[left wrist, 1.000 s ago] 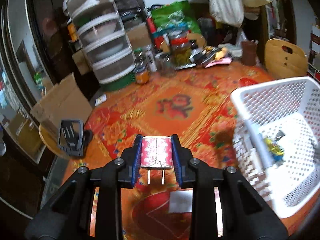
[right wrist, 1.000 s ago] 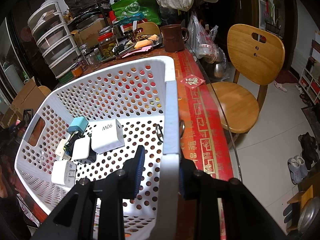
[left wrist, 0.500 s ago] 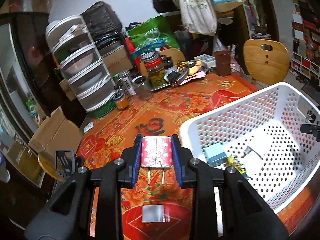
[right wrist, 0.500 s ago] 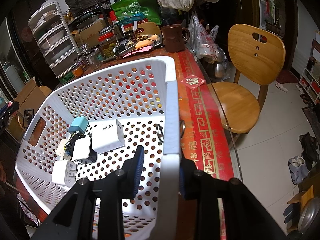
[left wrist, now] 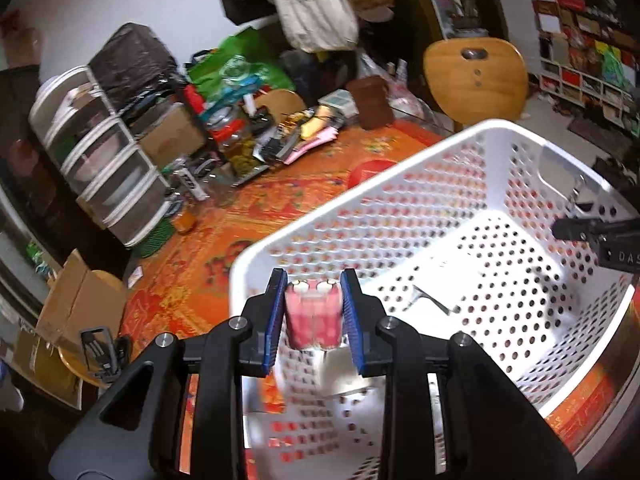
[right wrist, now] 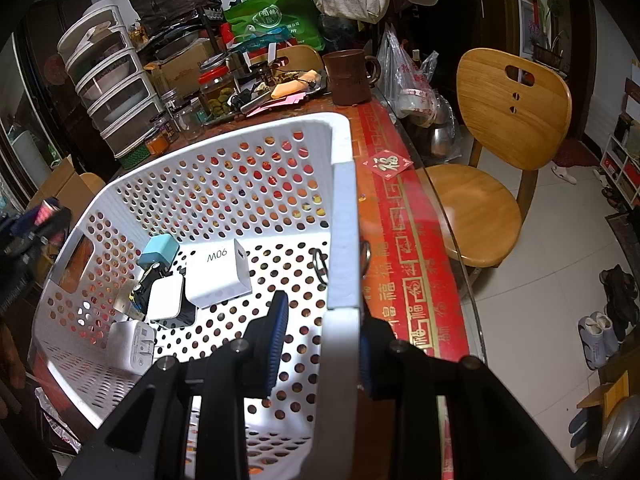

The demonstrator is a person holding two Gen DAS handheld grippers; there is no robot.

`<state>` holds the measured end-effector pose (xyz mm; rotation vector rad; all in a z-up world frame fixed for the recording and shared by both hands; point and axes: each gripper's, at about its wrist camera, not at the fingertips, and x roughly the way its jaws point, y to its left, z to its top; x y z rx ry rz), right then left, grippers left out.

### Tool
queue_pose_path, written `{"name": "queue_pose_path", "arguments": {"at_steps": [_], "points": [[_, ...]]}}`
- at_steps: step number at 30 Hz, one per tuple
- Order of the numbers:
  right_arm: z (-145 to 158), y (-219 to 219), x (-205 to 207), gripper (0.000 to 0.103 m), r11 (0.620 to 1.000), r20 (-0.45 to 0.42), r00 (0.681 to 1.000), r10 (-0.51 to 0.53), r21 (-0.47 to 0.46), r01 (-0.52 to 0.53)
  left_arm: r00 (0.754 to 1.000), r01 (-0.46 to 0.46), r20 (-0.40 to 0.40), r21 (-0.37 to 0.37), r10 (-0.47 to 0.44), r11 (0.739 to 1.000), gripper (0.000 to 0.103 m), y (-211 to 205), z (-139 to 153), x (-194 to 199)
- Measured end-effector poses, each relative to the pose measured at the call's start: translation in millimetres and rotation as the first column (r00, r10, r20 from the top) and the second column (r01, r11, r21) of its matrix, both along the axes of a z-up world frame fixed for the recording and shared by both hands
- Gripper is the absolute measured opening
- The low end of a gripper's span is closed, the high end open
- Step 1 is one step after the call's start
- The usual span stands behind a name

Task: Organize rigid objects
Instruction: 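Carry the pink plug charger into the basket and open the left tool, then grasp the last white square charger with the left tool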

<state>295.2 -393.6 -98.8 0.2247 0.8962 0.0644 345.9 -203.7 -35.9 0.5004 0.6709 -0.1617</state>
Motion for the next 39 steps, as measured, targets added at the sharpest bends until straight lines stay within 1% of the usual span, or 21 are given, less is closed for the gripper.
{"name": "queue_pose_path", "arguments": {"at_steps": [4,7,12,17,19,21,23,25,27,29,31,32,33,34,36,37,39], "points": [[-0.2,-0.4,-0.3,0.031,1.0,0.0,1.0,0.002,0.001,-0.002,0.999,0.027,-0.031,0.02,-0.027,0.999,0.026,-14.7,-15.1,0.9],[0.7,0.6,0.6,0.031,1.0,0.001,1.0,0.004,0.002,-0.004,0.998,0.033,-0.054,0.017,-0.032,0.999,0.025,-20.9,-21.8,2.9],[0.8,0.8,0.5,0.031,1.0,0.002,1.0,0.004,0.003,-0.004,0.996,0.045,-0.075,0.038,-0.042,0.998,0.025,-30.3,-32.8,6.1],[1.4,1.5,1.3,0.032,1.0,0.003,1.0,0.006,0.005,-0.006,0.994,0.051,-0.099,0.025,-0.048,0.998,0.025,-30.5,-36.8,9.2],[1.5,1.7,1.1,0.032,1.0,0.004,1.0,0.006,0.006,-0.006,0.992,0.055,-0.111,0.007,-0.054,0.998,0.025,-28.8,-37.7,10.5],[1.4,1.5,0.8,0.032,1.0,0.004,1.0,0.006,0.007,-0.006,0.989,0.064,-0.133,-0.035,-0.068,0.997,0.034,-23.1,-36.5,10.5],[1.5,2.0,1.4,0.032,1.0,0.004,1.0,0.006,0.006,-0.006,0.988,0.059,-0.135,-0.085,-0.071,0.995,0.07,-11.8,-32.6,9.1],[1.4,1.7,1.2,0.032,1.0,0.005,1.0,0.007,0.007,-0.007,0.993,0.045,-0.102,-0.134,-0.059,0.99,0.079,4.4,-25.0,3.2],[1.4,1.7,1.5,0.032,1.0,0.004,1.0,0.007,0.008,-0.007,0.995,0.032,-0.088,-0.182,-0.049,0.983,0.08,25.4,-16.8,-4.0],[1.1,1.4,0.9,0.032,1.0,0.004,1.0,0.007,0.007,-0.007,0.998,0.013,-0.058,-0.213,-0.026,0.977,0.085,47.7,-8.4,-12.1],[1.3,1.9,1.6,0.032,1.0,0.004,1.0,0.007,0.007,-0.007,1.0,-0.027,-0.023,-0.252,0.022,0.967,0.087,80.1,2.4,-22.1],[1.3,1.8,1.3,0.032,1.0,0.005,1.0,0.007,0.008,-0.007,0.999,-0.042,-0.006,-0.277,0.042,0.96,0.091,96.1,7.4,-27.2],[1.3,2.0,1.6,0.032,1.0,0.005,1.0,0.007,0.008,-0.007,0.997,-0.066,0.019,-0.308,0.075,0.949,0.094,117.7,13.4,-33.8],[1.2,1.6,1.4,0.032,1.0,0.005,1.0,0.007,0.008,-0.007,0.993,-0.088,0.04,-0.328,0.107,0.941,0.103,134.9,17.2,-39.6],[1.0,1.4,0.8,0.032,1.0,0.004,1.0,0.007,0.007,-0.007,0.983,-0.134,0.074,-0.353,0.171,0.926,0.102,169.7,22.2,-48.3],[0.7,1.5,1.2,0.032,1.0,0.004,1.0,0.007,0.007,-0.007,0.974,-0.177,0.07,-0.353,0.215,0.919,0.102,190.4,20.0,-49.5],[0.6,2.0,1.3,0.032,1.0,0.004,1.0,0.007,0.008,-0.007,0.963,-0.24,0.027,-0.356,0.266,0.903,0.102,219.7,6.4,-46.1]]}}
